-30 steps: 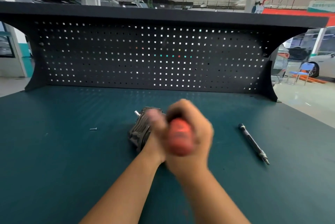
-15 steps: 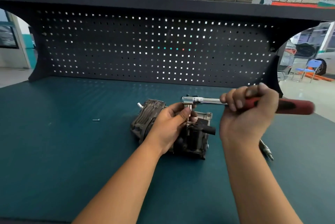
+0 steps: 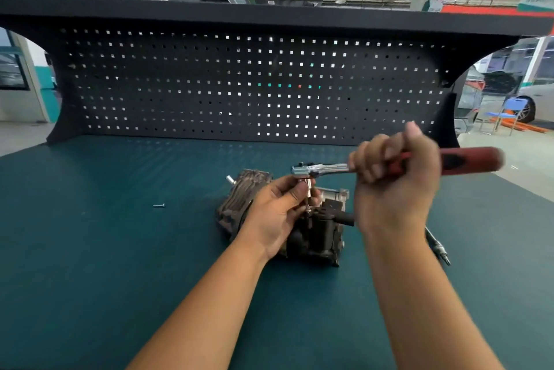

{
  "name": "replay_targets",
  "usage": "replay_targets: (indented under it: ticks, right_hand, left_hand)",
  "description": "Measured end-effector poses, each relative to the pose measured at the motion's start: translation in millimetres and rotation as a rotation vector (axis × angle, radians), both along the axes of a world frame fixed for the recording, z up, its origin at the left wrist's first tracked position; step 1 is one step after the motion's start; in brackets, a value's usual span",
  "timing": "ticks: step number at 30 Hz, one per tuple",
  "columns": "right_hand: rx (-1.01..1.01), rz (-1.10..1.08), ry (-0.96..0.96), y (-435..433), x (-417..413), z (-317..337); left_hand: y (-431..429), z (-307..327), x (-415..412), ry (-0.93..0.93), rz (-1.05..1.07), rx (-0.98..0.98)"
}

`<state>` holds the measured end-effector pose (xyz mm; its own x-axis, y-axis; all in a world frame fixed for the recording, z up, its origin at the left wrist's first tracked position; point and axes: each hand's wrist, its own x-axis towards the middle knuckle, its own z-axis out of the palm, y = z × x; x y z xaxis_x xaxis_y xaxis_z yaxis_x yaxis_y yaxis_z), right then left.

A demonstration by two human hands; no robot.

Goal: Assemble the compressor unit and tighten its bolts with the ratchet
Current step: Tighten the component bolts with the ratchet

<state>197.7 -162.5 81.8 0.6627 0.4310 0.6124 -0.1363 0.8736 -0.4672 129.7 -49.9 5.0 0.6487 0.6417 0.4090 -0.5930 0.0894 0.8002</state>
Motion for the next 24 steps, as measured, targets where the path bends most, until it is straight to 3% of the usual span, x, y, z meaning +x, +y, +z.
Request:
replay_targets:
  ticks: [3, 5, 8, 12, 16, 18, 21, 24]
  right_hand:
    - [-0.005, 0.423, 0.536, 15, 47, -7]
    - [0.017, 0.493, 0.689, 32, 51, -15]
    - [0.062, 0.380, 0.729, 32, 52, -14]
    - [0.133, 0.059, 0.423, 8, 19, -7]
    - [0.107, -0.568, -0.083, 3, -52, -15]
    - [0.113, -0.765, -0.352, 9, -73, -25]
    - [0.024, -0.816, -0.604, 12, -83, -31]
    - [-0.029, -0.671, -0.564, 4, -67, -24]
  left_hand:
    - [-3, 4, -4, -0.003, -0.039, -0.010]
    - [-4, 4, -3, 0.016, -0.033, 0.013]
    - [-5, 5, 0, 0.052, 0.018, 0.045]
    - [-9, 6, -3, 0.063, 0.044, 0.037]
    - [-10, 13, -2, 0.130, 0.010, 0.027]
    - [-10, 14, 1, 0.200, -0.058, 0.027]
    - [-12, 14, 3, 0.139, -0.107, -0.002]
    - [-11, 10, -1, 0.052, -0.149, -0.013]
